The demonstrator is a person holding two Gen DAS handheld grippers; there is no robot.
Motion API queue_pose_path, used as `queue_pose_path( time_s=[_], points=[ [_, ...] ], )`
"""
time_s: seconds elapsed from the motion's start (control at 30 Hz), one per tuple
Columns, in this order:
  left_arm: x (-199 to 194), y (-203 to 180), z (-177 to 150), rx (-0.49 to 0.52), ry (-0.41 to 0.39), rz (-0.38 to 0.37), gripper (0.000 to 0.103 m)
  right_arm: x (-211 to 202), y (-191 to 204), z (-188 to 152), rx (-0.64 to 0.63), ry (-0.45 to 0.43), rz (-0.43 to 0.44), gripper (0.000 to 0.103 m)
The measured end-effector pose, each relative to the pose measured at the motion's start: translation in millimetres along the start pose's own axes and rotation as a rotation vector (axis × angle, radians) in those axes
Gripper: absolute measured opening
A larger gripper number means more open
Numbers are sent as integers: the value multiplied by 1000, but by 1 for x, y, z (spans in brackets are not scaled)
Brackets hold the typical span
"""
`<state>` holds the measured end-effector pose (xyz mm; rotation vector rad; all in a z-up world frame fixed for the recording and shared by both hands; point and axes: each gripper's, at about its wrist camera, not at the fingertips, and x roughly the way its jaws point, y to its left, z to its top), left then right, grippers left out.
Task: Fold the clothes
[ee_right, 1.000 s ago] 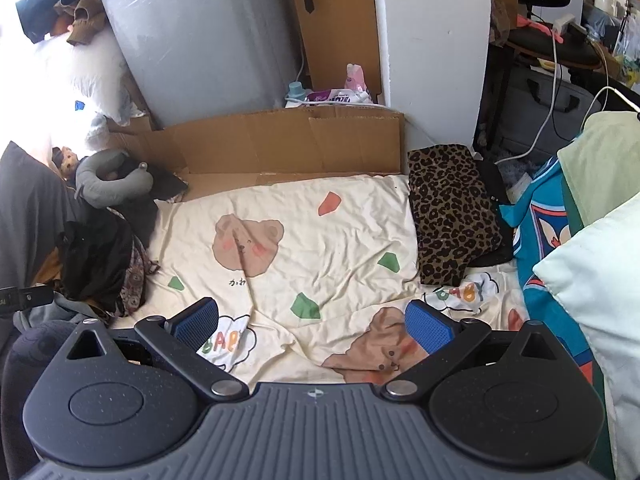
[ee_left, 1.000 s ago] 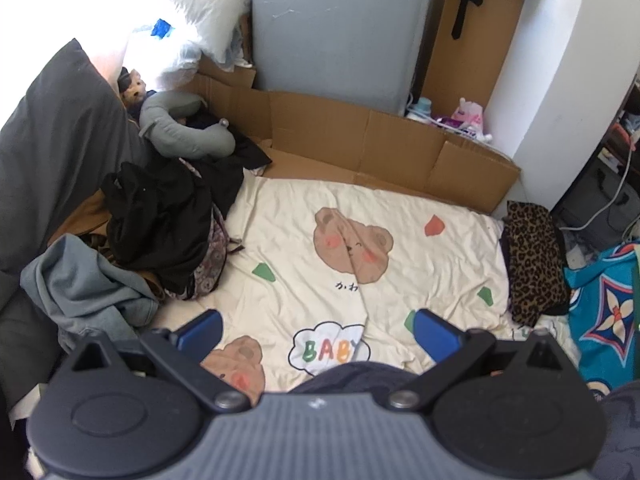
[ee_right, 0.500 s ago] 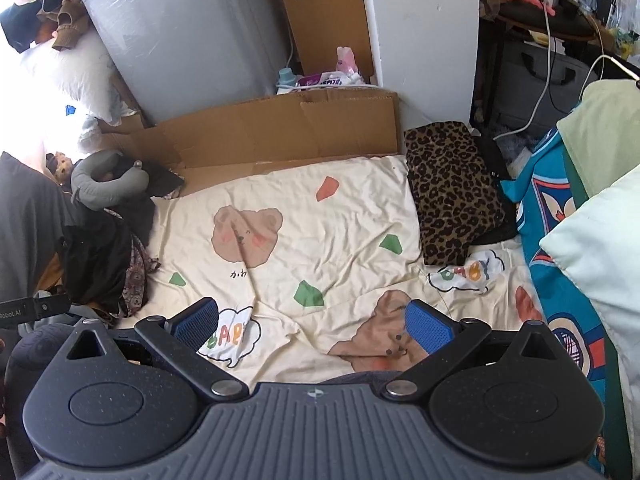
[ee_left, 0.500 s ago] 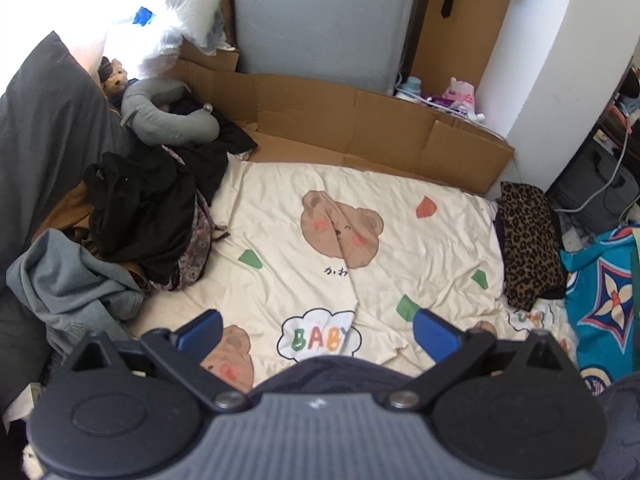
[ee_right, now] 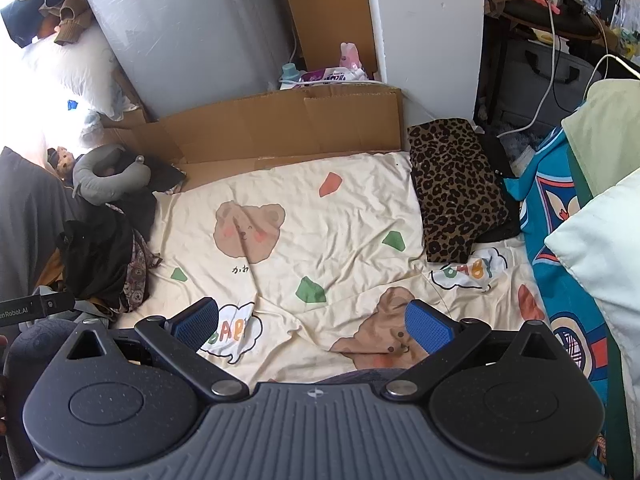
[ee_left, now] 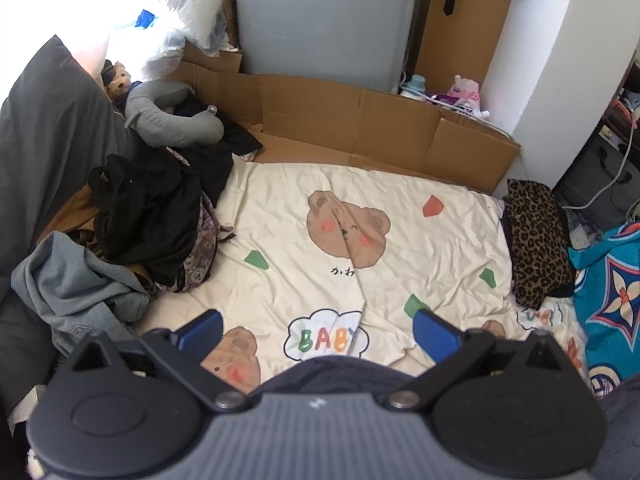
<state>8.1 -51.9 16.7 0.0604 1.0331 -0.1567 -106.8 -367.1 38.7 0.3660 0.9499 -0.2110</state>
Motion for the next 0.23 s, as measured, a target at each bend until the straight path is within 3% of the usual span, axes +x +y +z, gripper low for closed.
queue_pose_path(
  time_s=[0.23],
  points=[
    [1, 0, -1, -8, 4, 21, 102, 0, 2, -1, -8, -1, -6, 103]
  ],
)
